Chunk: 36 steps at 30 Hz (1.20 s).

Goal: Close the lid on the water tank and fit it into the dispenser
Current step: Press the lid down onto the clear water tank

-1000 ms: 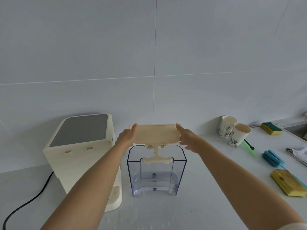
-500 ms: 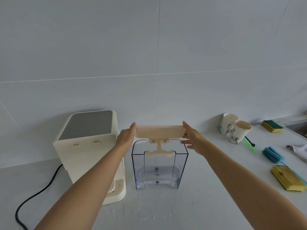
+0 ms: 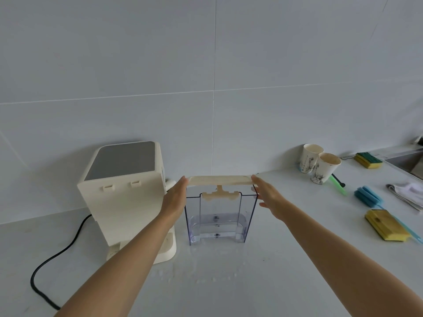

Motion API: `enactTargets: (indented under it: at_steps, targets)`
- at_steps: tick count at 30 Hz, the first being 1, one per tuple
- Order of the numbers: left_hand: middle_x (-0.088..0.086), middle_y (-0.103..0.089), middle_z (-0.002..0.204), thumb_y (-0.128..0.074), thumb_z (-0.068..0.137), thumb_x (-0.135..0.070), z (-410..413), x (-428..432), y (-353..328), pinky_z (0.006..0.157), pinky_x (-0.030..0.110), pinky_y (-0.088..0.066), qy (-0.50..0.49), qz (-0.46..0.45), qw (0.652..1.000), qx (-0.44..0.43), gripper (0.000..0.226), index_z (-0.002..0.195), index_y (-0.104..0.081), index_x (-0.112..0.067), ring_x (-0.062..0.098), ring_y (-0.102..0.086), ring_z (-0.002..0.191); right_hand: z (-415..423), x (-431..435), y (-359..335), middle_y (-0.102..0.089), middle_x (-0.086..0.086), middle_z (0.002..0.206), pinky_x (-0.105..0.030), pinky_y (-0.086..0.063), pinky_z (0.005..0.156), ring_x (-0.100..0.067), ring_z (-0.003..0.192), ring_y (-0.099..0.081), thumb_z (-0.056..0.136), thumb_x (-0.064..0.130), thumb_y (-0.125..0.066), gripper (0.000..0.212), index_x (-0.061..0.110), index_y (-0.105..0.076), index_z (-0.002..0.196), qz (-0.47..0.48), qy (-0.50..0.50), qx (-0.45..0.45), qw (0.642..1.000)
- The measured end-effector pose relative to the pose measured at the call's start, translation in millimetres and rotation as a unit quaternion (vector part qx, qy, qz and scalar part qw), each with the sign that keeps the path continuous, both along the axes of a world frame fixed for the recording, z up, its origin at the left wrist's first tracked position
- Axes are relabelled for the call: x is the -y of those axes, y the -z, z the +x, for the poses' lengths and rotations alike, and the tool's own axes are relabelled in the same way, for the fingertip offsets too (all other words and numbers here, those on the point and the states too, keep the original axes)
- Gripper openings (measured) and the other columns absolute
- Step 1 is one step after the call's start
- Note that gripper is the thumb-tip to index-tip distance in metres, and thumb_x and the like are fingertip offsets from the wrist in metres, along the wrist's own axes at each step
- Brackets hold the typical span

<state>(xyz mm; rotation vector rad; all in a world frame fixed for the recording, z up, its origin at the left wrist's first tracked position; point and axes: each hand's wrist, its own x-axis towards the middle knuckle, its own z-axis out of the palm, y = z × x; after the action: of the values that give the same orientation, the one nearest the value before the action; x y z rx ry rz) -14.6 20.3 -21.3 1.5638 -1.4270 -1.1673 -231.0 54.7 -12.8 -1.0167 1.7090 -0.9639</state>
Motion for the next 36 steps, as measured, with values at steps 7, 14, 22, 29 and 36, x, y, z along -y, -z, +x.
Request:
enactTargets:
  at_steps: [7,14,22,29,36]
  targets:
    - [0.002,-0.033,0.152,-0.024,0.095,-0.043,0.1,-10.1,10.8,0.116,0.041,-0.022,0.014,0.015,1.0,0.01,0.051,0.141,-0.035,-0.024,0.024,-0.03,0.138,6.1,-10.2,6.0,-0.034,-0.01,0.149,-0.043,-0.032,0.104,-0.029,0.134,-0.034,0.096,0.036,-0.028,0.047,0.02,-0.032,0.14,0.0,0.004,-0.002,1.0]
    - [0.007,-0.047,0.137,-0.024,0.095,-0.036,0.1,-15.6,13.6,0.103,0.039,-0.031,0.015,0.029,0.999,0.003,0.042,0.128,-0.046,-0.023,0.029,-0.045,0.124,8.0,-15.5,9.4,-0.036,-0.013,0.146,-0.043,-0.029,0.107,-0.03,0.133,-0.034,0.097,0.032,-0.025,0.045,0.02,-0.032,0.14,-0.005,-0.018,-0.035,0.999]
    - [0.003,-0.041,0.144,-0.026,0.094,-0.039,1.0,-15.8,15.3,0.111,0.043,-0.029,-0.002,0.063,0.998,-0.004,0.044,0.133,-0.041,-0.025,0.027,-0.041,0.13,1.3,-12.9,7.6,-0.032,-0.012,0.149,-0.044,-0.032,0.105,-0.031,0.134,-0.034,0.097,0.035,-0.025,0.048,0.018,-0.03,0.141,0.028,-0.039,-0.063,0.997]
    - [0.006,-0.036,0.148,-0.043,0.084,-0.057,-2.4,-19.8,17.0,0.107,0.04,-0.03,-0.021,0.22,0.965,-0.139,0.065,0.139,-0.035,-0.023,0.026,-0.039,0.131,-6.6,6.4,-0.4,-0.035,-0.012,0.145,-0.042,-0.032,0.104,-0.029,0.131,-0.036,0.092,0.04,-0.037,0.054,0.012,-0.032,0.138,0.03,-0.026,-0.038,0.999]
    - [0.007,-0.005,0.158,-0.06,0.074,-0.055,-13.8,-16.5,14.0,0.117,0.052,-0.012,-0.047,0.322,0.906,-0.271,0.096,0.147,-0.006,-0.023,0.033,-0.009,0.145,1.6,30.9,-5.7,-0.032,-0.008,0.15,-0.035,-0.031,0.104,-0.026,0.135,-0.034,0.09,0.036,-0.047,0.06,0.015,-0.028,0.143,0.009,-0.055,-0.067,0.996]
